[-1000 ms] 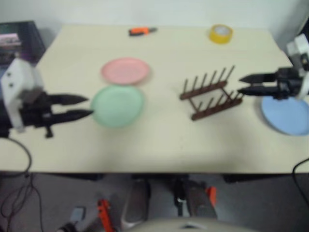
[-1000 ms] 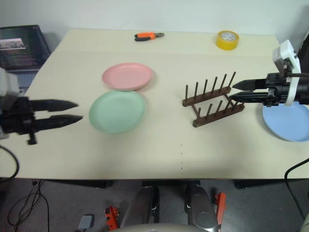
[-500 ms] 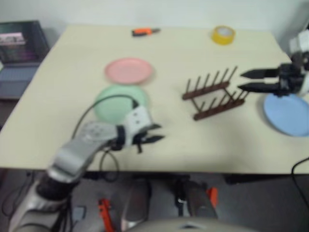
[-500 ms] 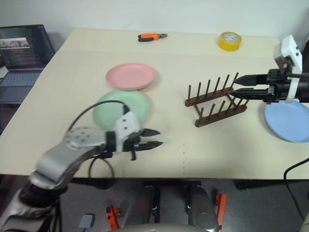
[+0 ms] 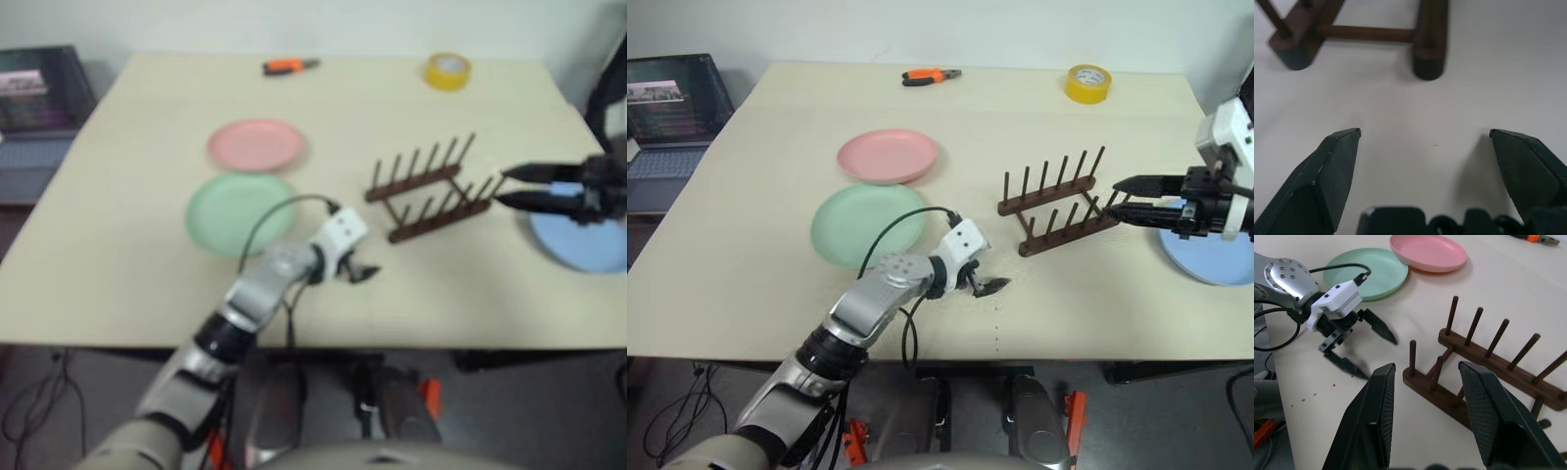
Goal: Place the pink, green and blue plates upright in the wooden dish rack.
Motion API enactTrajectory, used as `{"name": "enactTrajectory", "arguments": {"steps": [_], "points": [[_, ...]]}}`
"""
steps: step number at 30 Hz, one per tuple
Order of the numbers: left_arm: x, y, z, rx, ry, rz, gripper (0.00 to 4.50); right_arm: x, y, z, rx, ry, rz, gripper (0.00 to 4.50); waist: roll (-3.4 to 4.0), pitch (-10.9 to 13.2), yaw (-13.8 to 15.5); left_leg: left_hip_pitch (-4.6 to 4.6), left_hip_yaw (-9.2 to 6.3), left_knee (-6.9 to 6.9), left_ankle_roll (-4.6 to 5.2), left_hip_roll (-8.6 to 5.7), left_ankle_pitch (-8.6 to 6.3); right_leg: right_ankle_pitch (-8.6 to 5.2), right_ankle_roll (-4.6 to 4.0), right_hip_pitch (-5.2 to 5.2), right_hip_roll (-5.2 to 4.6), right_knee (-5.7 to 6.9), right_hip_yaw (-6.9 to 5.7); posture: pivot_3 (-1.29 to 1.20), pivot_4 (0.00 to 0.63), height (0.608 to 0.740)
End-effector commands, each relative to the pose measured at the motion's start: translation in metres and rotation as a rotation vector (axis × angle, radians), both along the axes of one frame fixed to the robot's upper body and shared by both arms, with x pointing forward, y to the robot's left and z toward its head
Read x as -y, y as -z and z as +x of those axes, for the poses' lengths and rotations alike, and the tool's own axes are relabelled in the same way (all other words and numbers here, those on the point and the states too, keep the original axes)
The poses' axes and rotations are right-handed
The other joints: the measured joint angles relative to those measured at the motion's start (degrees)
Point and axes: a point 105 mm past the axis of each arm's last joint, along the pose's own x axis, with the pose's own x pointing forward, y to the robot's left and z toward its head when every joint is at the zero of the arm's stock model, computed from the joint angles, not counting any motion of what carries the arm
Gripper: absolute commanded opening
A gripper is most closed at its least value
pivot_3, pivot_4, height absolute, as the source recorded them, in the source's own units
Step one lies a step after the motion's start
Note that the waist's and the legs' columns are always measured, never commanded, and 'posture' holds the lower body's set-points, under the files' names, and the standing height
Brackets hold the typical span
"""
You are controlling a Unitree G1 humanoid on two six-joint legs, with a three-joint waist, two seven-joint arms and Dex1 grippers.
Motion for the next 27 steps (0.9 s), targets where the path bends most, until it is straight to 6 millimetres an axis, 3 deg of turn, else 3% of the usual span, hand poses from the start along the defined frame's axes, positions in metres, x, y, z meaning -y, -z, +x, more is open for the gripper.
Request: {"name": "enactTrajectory", "arguments": {"steps": [1,7,16,19,27], "points": [[0.009,-0.007,0.009,0.034,-0.011,-0.026,4.46,-0.001,-0.016,-0.009,0.071,0.004,-0.01,2.19,0.01,-0.01,0.04,0.02,0.02,0.01,0.0,-0.03,0.0,0.0,0.0,0.03,0.0,0.0,0.01,0.0,0.15,0.74],[0.033,0.001,0.02,0.005,0.02,-0.047,4.46,-0.004,-0.012,-0.015,0.054,0.005,-0.01,2.19,-0.01,-0.02,0.13,0.0,0.05,0.08,0.0,-0.08,0.0,0.01,0.02,0.11,-0.05,-0.08,0.09,0.0,0.15,0.74],[0.052,0.018,0.034,-0.001,0.053,0.029,4.46,-0.007,-0.008,-0.022,0.042,0.021,-0.011,2.19,-0.04,-0.08,0.16,0.0,-0.02,0.22,0.0,-0.14,0.0,-0.06,-0.09,0.24,-0.05,-0.14,-0.02,0.0,0.15,0.74],[0.054,0.022,0.032,-0.01,0.073,0.029,3.88,-0.008,-0.007,-0.022,0.044,0.032,-0.004,2.19,-0.03,-0.09,0.15,0.02,-0.09,0.42,0.0,-0.13,-0.02,-0.09,-0.15,0.41,-0.05,-0.18,-0.09,0.0,0.15,0.74],[0.059,0.021,0.027,-0.03,0.15,0.01,1.09,-0.009,-0.005,-0.023,0.05,0.045,-0.001,2.19,0.1,-0.17,-0.01,0.07,-0.35,0.76,-0.07,0.1,-0.38,-0.06,-0.07,0.98,-0.05,-1.05,-0.33,0.0,0.15,0.74]]}}
